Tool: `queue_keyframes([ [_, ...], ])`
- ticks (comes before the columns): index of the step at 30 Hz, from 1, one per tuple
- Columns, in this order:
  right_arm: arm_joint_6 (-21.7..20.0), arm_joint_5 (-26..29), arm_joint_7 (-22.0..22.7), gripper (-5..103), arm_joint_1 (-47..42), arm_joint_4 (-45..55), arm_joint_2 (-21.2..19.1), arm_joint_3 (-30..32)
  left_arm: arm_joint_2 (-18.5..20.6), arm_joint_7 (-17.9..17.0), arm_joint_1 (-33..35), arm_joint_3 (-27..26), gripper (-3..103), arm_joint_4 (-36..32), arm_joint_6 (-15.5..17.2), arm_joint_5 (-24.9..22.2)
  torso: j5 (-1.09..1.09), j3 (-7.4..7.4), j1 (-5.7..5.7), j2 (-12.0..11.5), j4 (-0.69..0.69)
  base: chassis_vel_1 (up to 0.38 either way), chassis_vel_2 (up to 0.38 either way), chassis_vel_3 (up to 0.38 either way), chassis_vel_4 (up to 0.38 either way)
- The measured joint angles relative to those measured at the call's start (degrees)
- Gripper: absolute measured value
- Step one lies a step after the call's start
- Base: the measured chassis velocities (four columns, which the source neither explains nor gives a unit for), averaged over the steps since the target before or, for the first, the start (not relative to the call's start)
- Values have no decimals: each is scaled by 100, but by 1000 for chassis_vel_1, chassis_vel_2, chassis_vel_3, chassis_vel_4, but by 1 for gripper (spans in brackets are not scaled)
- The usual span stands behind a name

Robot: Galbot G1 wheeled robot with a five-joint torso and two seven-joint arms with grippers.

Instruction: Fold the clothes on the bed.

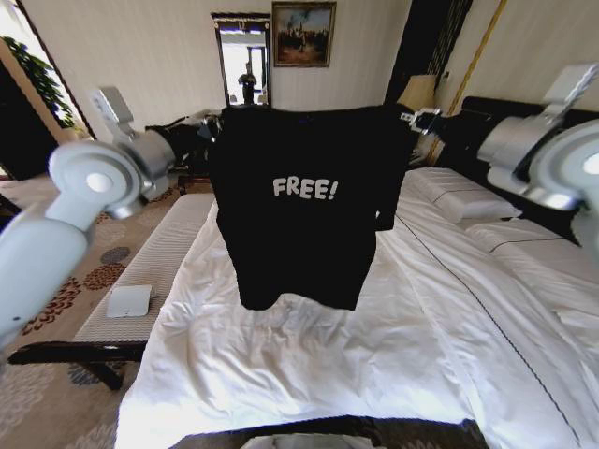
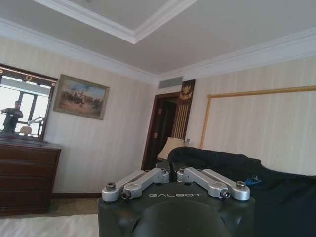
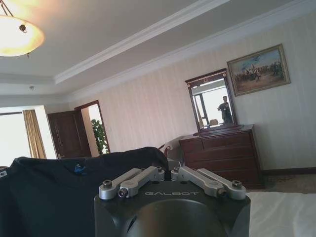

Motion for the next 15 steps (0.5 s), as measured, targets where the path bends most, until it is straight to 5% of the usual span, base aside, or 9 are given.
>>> queue_keyframes([
  [8,-15,178,-56,1,-156,135,-231,317,440,-22,-435,279,2,-235,59,-293,0,0,0,0,-1,0,0,0,0],
  [15,-45,684,159,1,-213,655,-472,538,1404,39,468,-549,2,-974,-16,-498,-5,0,0,0,3,0,0,0,0],
])
